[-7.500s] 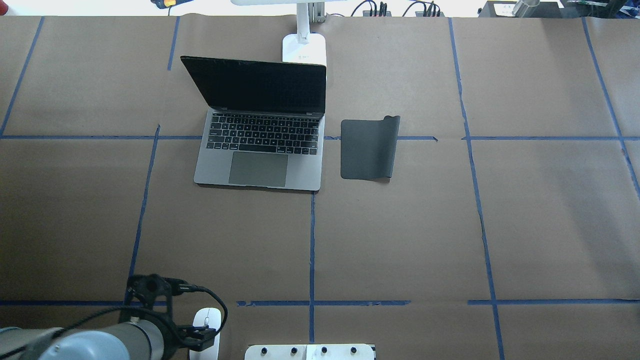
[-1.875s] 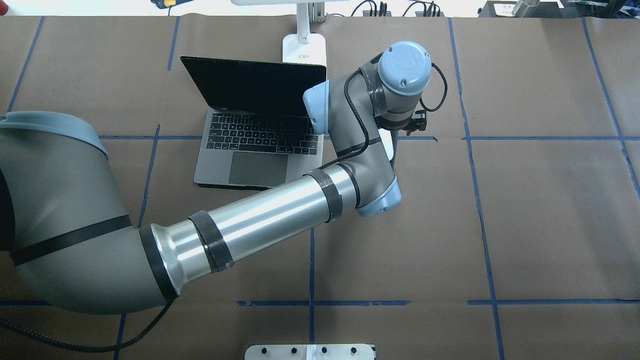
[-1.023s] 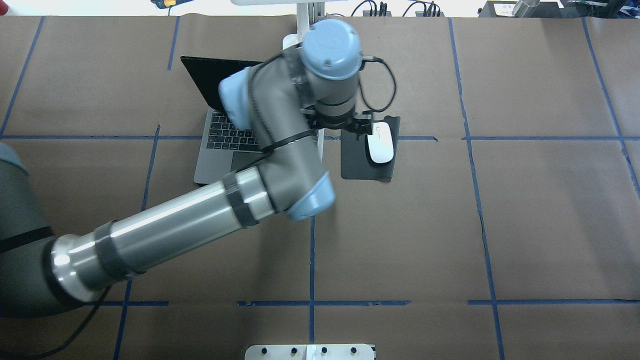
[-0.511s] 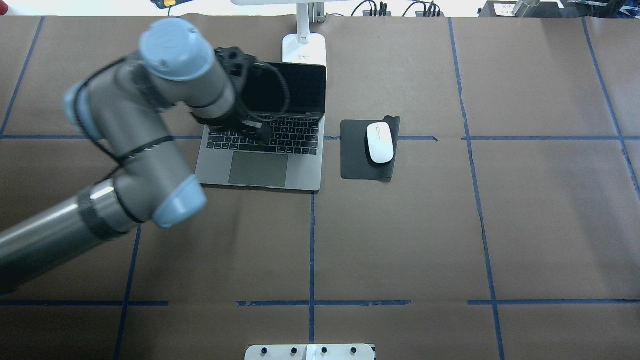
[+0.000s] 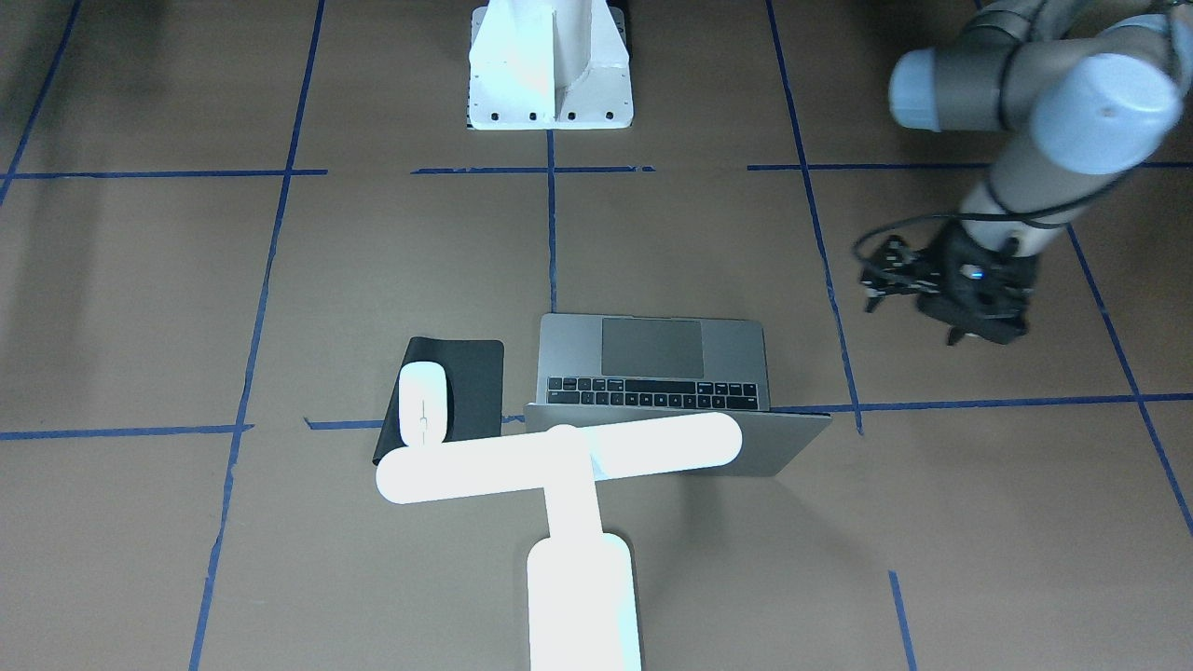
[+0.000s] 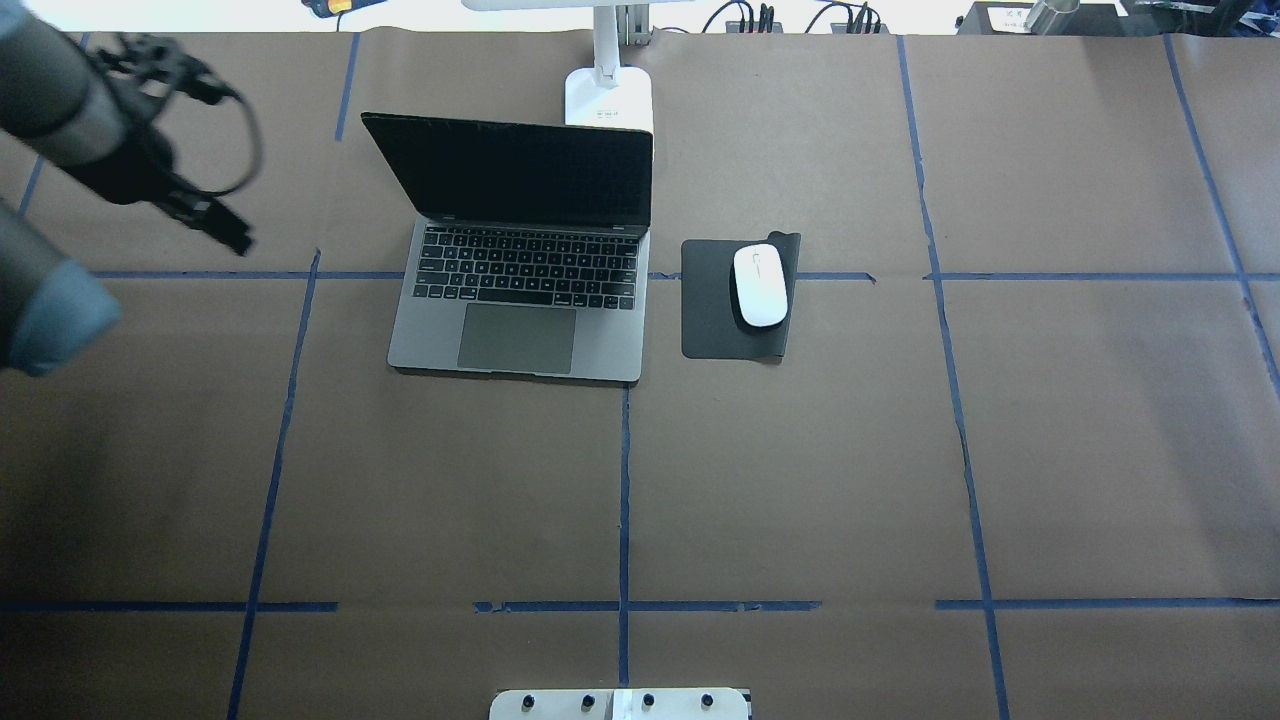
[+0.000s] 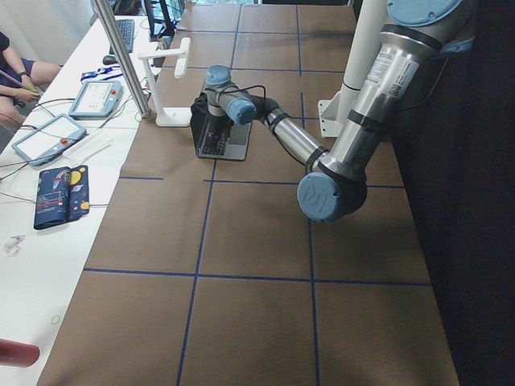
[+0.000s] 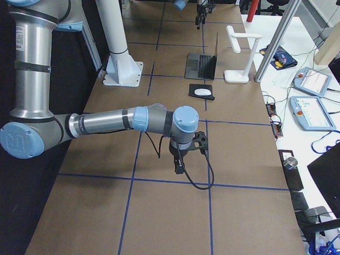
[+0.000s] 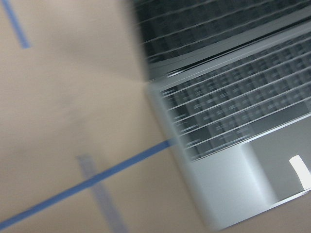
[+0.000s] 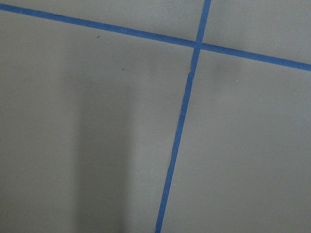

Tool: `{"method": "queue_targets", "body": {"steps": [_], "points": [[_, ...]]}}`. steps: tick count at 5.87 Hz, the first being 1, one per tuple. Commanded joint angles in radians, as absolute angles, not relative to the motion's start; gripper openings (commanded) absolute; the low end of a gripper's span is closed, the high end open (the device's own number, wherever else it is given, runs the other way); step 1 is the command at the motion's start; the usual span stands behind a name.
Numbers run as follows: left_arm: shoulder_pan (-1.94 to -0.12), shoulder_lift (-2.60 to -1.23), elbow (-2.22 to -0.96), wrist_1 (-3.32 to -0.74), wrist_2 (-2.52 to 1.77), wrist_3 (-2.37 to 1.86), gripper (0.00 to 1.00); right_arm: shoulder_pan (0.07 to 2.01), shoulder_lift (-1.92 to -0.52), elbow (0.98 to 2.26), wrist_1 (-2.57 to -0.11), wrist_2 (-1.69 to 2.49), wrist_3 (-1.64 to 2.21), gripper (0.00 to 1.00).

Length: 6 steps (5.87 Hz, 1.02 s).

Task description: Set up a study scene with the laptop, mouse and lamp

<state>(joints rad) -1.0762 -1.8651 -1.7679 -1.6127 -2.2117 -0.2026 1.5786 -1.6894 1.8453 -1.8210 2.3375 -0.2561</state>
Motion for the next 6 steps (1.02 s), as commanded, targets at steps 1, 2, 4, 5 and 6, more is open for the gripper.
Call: {"method": "queue_targets", "body": {"steps": [1, 2, 4, 5, 6], "points": [[-1.252, -1.684, -1.77, -1.596, -2.255, -0.031, 1.0, 1.578, -1.698, 1.761, -1.696, 2.333, -0.242, 1.0], [-1.36, -1.602, -1.763, -1.591, -2.349, -0.029, 1.0, 1.578, -1.698, 1.769, -1.692, 2.336, -0.2, 1.0], [-1.465, -1.487, -1.779, -1.608, -2.375, 0.059, 1.0, 1.578, -1.697, 1.77, -1.692, 2.338, -0.196, 1.0], [-1.495, -1.474, -1.775, -1.603, -2.372, 0.127, 1.0, 1.578, -1.697, 1.77, -1.692, 2.339, -0.195, 1.0], [-1.503, -1.46, -1.76, -1.608, -2.365, 0.123, 1.0, 1.578, -1.697, 1.77, -1.692, 2.339, -0.198, 1.0]]}}
